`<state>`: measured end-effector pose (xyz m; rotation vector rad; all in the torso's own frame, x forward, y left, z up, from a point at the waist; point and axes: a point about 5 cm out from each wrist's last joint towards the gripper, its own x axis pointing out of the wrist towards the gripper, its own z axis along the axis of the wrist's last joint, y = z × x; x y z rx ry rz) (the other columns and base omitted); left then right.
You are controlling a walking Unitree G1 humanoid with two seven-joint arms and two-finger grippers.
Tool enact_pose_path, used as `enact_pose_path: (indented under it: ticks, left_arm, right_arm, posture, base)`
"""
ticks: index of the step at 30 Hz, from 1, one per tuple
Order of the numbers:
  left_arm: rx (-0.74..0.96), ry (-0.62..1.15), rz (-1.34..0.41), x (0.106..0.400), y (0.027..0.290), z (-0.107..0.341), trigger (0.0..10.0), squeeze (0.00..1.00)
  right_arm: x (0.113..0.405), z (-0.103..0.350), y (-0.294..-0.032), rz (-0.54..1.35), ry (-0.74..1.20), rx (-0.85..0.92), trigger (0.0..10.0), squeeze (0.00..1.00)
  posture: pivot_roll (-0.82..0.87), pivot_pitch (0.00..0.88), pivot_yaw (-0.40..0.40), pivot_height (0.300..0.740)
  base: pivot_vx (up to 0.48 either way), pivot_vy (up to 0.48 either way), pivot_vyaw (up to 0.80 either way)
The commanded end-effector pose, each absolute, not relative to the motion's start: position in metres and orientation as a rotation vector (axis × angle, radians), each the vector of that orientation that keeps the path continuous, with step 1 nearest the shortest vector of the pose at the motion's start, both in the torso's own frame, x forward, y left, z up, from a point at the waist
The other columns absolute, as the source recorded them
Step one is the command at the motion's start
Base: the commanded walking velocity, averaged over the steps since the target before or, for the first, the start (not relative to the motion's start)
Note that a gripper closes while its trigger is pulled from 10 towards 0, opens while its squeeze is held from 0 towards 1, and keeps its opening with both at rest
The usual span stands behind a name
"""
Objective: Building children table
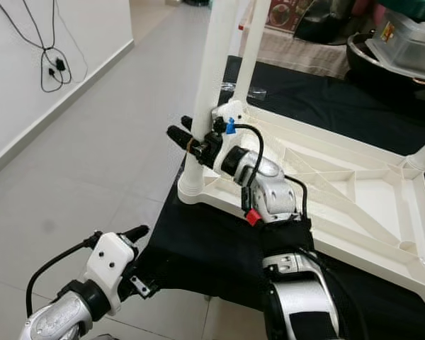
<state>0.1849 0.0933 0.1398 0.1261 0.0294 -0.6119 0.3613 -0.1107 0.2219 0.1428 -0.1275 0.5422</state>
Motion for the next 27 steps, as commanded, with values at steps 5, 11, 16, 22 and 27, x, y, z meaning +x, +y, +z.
enact_pose_path:
  ticks: [5, 11, 16, 22, 27]
  left_arm:
    - [0.132, 0.055, -0.616, 0.184, 0.094, 0.135, 10.0, 0.0]
    - [0.138, 0.053, -0.622, 0.184, 0.094, 0.135, 10.0, 0.0]
    - [0.142, 0.051, -0.624, 0.184, 0.093, 0.136, 10.0, 0.0]
    - [0.134, 0.052, -0.625, 0.183, 0.093, 0.136, 10.0, 0.0]
    - [0.136, 0.05, -0.632, 0.183, 0.092, 0.137, 10.0, 0.0]
  right_arm:
    - [0.345, 0.181, -0.15, -0.04, 0.017, 0.227, 0.0, 0.0]
    - [0.317, 0.173, -0.149, -0.406, -0.016, 0.229, 0.0, 0.0]
    - [0.313, 0.176, -0.139, -0.432, -0.001, 0.257, 0.0, 0.0]
    - [0.32, 0.194, -0.121, -0.22, -0.077, 0.266, 10.0, 1.0]
    - [0.337, 0.215, -0.126, 0.097, -0.235, 0.258, 10.0, 0.0]
  posture:
    - [0.12, 0.139, -0.12, 0.74]
    - [0.13, 0.144, -0.118, 0.74]
    - [0.13, 0.147, -0.119, 0.74]
    - [0.12, 0.155, -0.119, 0.74]
    - [0.13, 0.164, -0.117, 0.74]
  base:
    - [0.0, 0.0, 0.0]
    - [0.0, 0.0, 0.0]
    - [0.0, 0.0, 0.0]
    - [0.0, 0.0, 0.0]
    - [0.0, 0.0, 0.0]
